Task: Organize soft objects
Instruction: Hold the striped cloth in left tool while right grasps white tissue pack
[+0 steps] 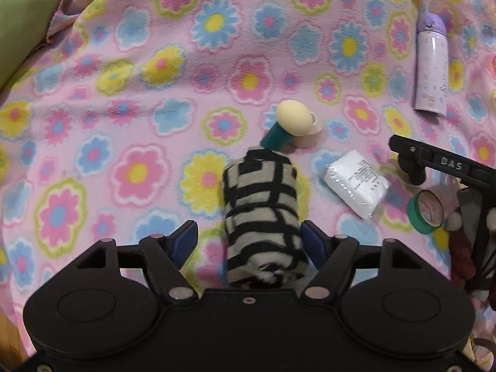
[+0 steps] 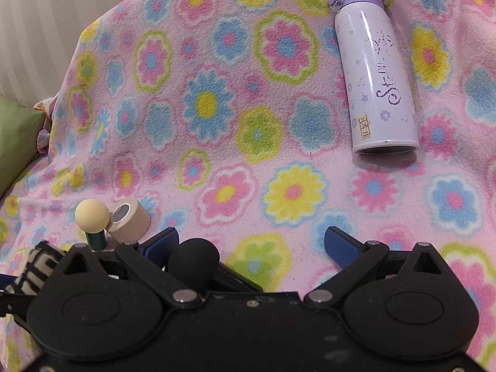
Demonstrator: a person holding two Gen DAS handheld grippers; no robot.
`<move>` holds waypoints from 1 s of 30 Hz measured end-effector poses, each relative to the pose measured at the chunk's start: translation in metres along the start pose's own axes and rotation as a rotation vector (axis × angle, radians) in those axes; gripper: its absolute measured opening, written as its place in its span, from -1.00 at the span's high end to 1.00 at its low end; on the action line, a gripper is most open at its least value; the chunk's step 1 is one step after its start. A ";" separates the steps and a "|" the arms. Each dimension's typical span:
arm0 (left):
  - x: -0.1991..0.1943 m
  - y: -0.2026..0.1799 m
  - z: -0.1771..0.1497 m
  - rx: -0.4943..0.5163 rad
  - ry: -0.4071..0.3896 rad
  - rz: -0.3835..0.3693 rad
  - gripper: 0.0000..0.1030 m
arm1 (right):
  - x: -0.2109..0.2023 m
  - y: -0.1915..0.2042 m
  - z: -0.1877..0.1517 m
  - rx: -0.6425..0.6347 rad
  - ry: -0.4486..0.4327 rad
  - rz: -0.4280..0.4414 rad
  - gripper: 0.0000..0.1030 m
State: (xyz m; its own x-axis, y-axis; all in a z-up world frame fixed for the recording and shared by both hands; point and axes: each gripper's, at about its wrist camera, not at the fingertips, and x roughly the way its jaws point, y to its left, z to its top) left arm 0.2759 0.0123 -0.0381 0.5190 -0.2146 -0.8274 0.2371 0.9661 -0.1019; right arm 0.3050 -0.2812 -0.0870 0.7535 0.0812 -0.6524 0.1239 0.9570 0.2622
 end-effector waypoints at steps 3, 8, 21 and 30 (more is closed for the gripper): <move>0.002 0.005 0.002 -0.055 -0.009 -0.004 -0.40 | -0.001 0.001 0.000 -0.009 0.001 -0.012 -0.99; 0.006 0.009 -0.002 -0.131 -0.012 -0.005 -0.49 | -0.005 0.006 0.002 -0.033 -0.002 -0.044 -0.99; 0.041 0.009 0.007 -0.121 0.004 0.008 -0.66 | -0.046 0.072 0.004 -0.387 0.016 0.019 -0.98; 0.050 -0.013 -0.008 0.043 -0.050 0.075 -0.95 | -0.031 0.088 -0.018 -0.472 0.126 0.103 -0.83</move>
State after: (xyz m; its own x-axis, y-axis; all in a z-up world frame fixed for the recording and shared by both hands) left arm 0.2919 -0.0099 -0.0827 0.5764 -0.1497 -0.8034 0.2301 0.9730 -0.0162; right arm 0.2813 -0.1950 -0.0568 0.6589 0.1874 -0.7285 -0.2750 0.9614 -0.0014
